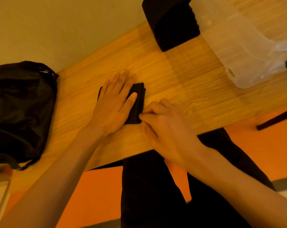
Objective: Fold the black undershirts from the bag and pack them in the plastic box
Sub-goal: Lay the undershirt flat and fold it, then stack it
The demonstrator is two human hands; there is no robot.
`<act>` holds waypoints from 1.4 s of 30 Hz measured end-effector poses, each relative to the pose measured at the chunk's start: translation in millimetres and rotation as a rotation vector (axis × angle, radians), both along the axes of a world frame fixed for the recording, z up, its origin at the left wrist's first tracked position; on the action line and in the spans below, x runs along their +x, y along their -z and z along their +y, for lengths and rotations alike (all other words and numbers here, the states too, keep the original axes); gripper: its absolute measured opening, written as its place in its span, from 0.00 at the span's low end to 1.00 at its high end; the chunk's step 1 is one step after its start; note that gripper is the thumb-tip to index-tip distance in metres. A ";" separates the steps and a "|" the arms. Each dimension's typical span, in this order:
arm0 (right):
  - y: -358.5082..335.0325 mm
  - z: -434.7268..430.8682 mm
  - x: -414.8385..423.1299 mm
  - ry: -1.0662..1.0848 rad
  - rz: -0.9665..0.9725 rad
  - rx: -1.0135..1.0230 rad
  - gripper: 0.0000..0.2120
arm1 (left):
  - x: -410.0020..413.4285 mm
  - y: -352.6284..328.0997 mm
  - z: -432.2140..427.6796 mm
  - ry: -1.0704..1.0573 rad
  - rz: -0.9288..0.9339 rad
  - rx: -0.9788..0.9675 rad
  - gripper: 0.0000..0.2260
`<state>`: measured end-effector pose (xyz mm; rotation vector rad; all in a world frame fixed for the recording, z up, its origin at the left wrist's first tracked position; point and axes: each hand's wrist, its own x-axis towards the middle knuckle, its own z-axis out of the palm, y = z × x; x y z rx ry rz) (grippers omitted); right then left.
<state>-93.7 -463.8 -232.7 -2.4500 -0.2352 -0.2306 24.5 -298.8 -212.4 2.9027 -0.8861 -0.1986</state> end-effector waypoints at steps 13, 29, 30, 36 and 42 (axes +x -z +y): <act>-7.3 32.0 65.0 -0.082 0.062 -0.429 0.34 | -5.2 4.3 43.7 -0.253 0.051 -0.127 0.28; -61.9 0.5 132.5 0.102 0.736 -0.185 0.29 | 53.0 -58.6 50.5 -0.630 0.660 -0.298 0.16; -63.2 0.5 135.3 0.094 0.760 -0.201 0.30 | 56.8 -57.0 49.6 -0.647 0.674 -0.267 0.20; -67.7 1.7 135.4 0.077 0.808 -0.194 0.27 | 65.9 -59.1 42.5 -0.649 0.736 -0.246 0.17; -65.7 2.8 118.8 0.067 0.752 -0.047 0.22 | 60.2 -64.9 52.6 -0.640 0.843 -0.384 0.12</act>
